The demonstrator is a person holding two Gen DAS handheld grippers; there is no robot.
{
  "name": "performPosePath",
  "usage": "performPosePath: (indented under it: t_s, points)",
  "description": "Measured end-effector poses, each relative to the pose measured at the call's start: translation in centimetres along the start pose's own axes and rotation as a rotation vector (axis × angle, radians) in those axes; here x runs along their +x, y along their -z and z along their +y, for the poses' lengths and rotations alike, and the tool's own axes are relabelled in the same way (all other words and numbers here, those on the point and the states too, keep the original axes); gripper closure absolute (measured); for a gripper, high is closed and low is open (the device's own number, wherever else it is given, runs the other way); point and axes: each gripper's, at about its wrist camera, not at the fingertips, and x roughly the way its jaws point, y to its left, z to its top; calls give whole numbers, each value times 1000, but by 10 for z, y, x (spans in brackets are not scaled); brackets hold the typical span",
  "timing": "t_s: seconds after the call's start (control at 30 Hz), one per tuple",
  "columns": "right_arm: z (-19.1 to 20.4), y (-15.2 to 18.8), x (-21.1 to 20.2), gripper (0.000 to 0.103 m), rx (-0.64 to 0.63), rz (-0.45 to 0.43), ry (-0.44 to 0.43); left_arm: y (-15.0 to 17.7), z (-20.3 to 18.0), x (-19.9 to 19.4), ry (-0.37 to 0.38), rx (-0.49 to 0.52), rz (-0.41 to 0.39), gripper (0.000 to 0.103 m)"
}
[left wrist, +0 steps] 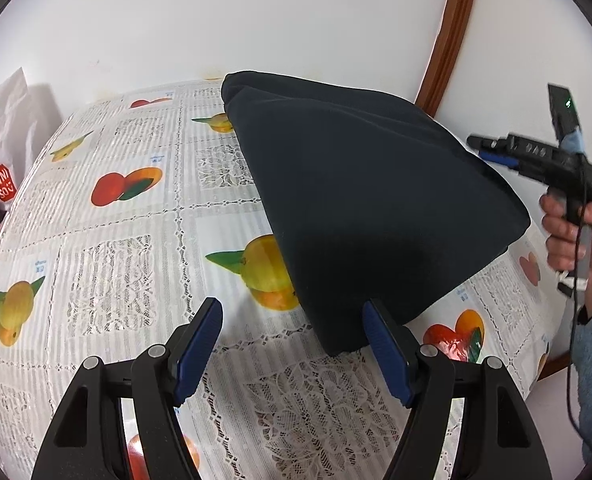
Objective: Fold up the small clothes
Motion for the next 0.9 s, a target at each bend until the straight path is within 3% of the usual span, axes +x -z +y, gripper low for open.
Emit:
performPosePath:
  t_s: [0.07,0.13,0.27,0.53,0.9]
  points:
    - [-3,4,12,63,22,17,-16,1,0,0,0,-6,4,33]
    - [-7,5,24,97,33,48,-55,2,-1,-2,-4,-9,7,33]
    - [-21,6,2,97,118,-69,-106,7,-1,-14,-30,-5,-1,33]
    - [-4,28,-14,96,9,-35,70,18,-4,-33,-55,-11,-25,33]
    - [-3,87,-60,92,-78,-1,150,26,-21,-54,-75,10,-59,33]
